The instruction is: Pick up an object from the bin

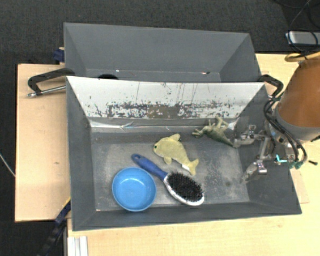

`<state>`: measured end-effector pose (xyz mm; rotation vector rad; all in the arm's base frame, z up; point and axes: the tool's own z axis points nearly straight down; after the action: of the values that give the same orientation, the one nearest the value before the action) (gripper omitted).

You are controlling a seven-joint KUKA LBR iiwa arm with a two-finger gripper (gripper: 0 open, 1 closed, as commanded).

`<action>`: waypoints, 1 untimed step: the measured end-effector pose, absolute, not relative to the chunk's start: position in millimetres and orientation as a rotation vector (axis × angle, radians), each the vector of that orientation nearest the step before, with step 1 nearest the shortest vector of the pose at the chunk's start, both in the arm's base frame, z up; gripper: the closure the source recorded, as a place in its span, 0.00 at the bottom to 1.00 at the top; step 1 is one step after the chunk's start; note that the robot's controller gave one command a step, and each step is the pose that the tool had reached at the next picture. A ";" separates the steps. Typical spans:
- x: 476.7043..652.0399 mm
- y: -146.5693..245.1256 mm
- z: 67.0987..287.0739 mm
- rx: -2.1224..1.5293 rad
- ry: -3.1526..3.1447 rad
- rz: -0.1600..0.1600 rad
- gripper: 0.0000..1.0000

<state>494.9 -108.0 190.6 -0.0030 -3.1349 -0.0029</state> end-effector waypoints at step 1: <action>535.1 -16.7 80.7 0.263 -3.135 -0.002 0.00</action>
Offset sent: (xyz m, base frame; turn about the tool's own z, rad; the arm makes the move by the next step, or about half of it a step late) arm 0.0413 0.0966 -0.1206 -0.1699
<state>535.1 -16.7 80.7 0.2627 -3.1352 -0.0024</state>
